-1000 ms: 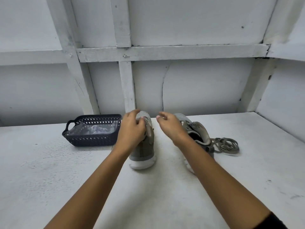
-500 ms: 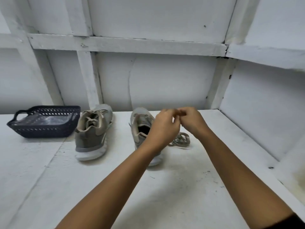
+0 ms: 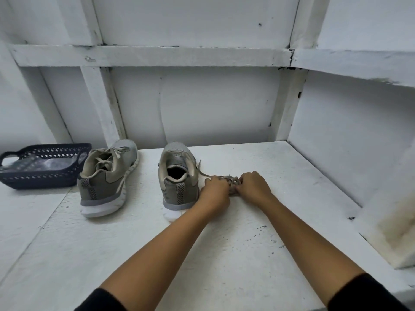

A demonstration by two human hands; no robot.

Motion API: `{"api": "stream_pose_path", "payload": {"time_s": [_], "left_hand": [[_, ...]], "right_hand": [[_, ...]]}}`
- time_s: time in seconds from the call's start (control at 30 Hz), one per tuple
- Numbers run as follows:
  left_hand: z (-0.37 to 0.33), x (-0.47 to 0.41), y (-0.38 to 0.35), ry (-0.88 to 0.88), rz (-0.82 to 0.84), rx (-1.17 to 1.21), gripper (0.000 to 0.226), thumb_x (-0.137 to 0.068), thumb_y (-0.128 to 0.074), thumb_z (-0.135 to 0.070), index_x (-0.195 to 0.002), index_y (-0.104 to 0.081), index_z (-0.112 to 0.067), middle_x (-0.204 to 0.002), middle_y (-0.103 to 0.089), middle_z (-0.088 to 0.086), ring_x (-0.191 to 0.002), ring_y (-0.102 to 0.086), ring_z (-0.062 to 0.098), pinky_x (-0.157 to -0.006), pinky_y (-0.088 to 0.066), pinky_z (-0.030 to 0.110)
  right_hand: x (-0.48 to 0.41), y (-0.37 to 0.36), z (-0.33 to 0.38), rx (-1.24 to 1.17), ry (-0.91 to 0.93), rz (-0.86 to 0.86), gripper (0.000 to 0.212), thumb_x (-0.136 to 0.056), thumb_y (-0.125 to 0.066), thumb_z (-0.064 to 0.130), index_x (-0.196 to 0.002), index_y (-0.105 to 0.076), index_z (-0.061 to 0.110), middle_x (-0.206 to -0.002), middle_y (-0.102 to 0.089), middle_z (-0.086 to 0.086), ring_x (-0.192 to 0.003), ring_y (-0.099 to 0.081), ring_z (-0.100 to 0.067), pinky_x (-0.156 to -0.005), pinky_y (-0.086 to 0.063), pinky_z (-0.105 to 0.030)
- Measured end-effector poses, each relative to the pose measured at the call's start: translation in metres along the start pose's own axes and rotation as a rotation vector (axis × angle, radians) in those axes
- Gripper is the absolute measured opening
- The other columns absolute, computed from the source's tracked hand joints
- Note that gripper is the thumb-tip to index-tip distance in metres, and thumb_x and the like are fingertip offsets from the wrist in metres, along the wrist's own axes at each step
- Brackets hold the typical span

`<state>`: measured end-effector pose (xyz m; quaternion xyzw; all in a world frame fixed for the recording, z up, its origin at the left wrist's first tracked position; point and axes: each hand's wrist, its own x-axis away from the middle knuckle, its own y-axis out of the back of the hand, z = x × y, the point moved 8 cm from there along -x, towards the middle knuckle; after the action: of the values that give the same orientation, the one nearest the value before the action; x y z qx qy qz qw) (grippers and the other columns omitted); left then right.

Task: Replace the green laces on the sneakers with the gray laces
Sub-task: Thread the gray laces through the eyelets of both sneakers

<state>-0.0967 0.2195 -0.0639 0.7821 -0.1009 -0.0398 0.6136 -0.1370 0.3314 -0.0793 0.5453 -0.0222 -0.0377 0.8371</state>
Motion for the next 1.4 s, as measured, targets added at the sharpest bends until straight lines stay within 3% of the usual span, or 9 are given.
{"api": "stream_pose_path", "payload": {"time_s": [0.13,0.3,0.43,0.53,0.77,0.97,1.1,1.2,1.4], "left_hand": [[-0.008,0.0,0.007,-0.044,-0.014,-0.002,0.027,-0.088,-0.041,-0.001,-0.112,-0.054,0.002,-0.117,-0.056,0.022,-0.105,-0.054,0.037,-0.082,-0.045,0.038],[0.003,0.003,0.081,-0.014,-0.211,0.309,0.022,-0.092,-0.047,-0.016,-0.101,-0.063,-0.004,-0.104,-0.065,0.016,-0.093,-0.058,0.029,-0.072,-0.041,0.03],[0.035,0.013,0.158,0.004,-0.391,0.597,0.014,-0.089,-0.053,-0.018,-0.089,-0.065,-0.011,-0.078,-0.061,0.003,-0.069,-0.053,0.015,-0.064,-0.044,0.029],[0.069,0.012,0.183,0.054,-0.415,1.009,0.017,-0.091,-0.048,-0.009,-0.077,-0.057,-0.012,-0.082,-0.061,0.008,-0.077,-0.059,0.019,-0.077,-0.052,0.035],[0.135,0.01,0.19,0.079,-0.364,1.885,0.022,-0.09,-0.037,-0.009,-0.069,-0.044,-0.011,-0.054,-0.049,0.002,-0.053,-0.057,0.014,-0.067,-0.055,0.03],[0.156,0.012,0.195,0.134,-0.23,1.342,0.018,-0.093,-0.045,-0.009,-0.075,-0.048,-0.013,-0.048,-0.03,-0.005,-0.036,-0.025,0.006,-0.038,-0.021,0.013],[0.164,0.016,0.214,0.05,-0.2,1.012,0.017,-0.095,-0.049,-0.015,-0.082,-0.058,-0.01,-0.054,-0.032,-0.004,-0.041,-0.024,0.007,-0.037,-0.02,0.015],[0.176,0.019,0.233,0.033,-0.227,0.897,0.02,-0.096,-0.049,-0.018,-0.081,-0.06,-0.01,-0.049,-0.034,-0.007,-0.037,-0.025,0.005,-0.035,-0.02,0.014],[0.208,0.013,0.253,0.096,-0.333,0.761,0.018,-0.094,-0.045,-0.009,-0.086,-0.062,-0.01,-0.063,-0.04,0.0,-0.049,-0.03,0.011,-0.04,-0.024,0.017]], "right_hand": [[-0.004,0.009,-0.001,-0.079,0.025,0.028,0.018,-0.088,-0.056,0.016,-0.086,-0.067,0.002,-0.087,-0.066,-0.01,-0.084,-0.06,-0.025,-0.061,-0.042,-0.03],[-0.003,0.047,0.015,-0.8,-0.018,0.158,0.012,-0.092,-0.058,0.018,-0.082,-0.059,0.012,-0.078,-0.063,-0.005,-0.077,-0.06,-0.017,-0.063,-0.045,-0.026],[-0.006,0.084,0.045,-0.974,0.088,0.203,0.012,-0.092,-0.059,0.021,-0.091,-0.059,0.009,-0.084,-0.065,-0.004,-0.08,-0.065,-0.018,-0.072,-0.051,-0.032],[-0.006,0.102,0.064,-1.123,0.116,0.201,0.013,-0.093,-0.057,0.017,-0.081,-0.058,0.01,-0.077,-0.062,-0.005,-0.074,-0.065,-0.018,-0.074,-0.053,-0.034],[-0.016,0.087,0.091,-1.356,0.019,0.235,0.025,-0.096,-0.051,0.016,-0.072,-0.055,0.011,-0.053,-0.06,0.001,-0.052,-0.064,-0.013,-0.064,-0.053,-0.031],[-0.032,0.084,0.084,-1.027,-0.013,0.007,0.028,-0.094,-0.055,0.013,-0.066,-0.052,0.007,-0.064,-0.05,-0.008,-0.056,-0.051,-0.017,-0.06,-0.05,-0.028],[-0.043,0.091,0.098,-0.86,0.063,-0.084,0.004,-0.093,-0.055,0.006,-0.088,-0.055,0.006,-0.07,-0.053,-0.008,-0.057,-0.052,-0.016,-0.059,-0.053,-0.028],[-0.049,0.093,0.102,-0.769,0.066,-0.135,0.01,-0.094,-0.053,0.009,-0.099,-0.06,0.004,-0.07,-0.053,-0.007,-0.055,-0.052,-0.016,-0.052,-0.051,-0.026],[-0.046,0.058,0.11,-0.441,0.122,0.116,0.017,-0.091,-0.055,0.015,-0.094,-0.069,0.005,-0.069,-0.046,-0.004,-0.054,-0.035,-0.015,-0.048,-0.027,-0.023]]}}
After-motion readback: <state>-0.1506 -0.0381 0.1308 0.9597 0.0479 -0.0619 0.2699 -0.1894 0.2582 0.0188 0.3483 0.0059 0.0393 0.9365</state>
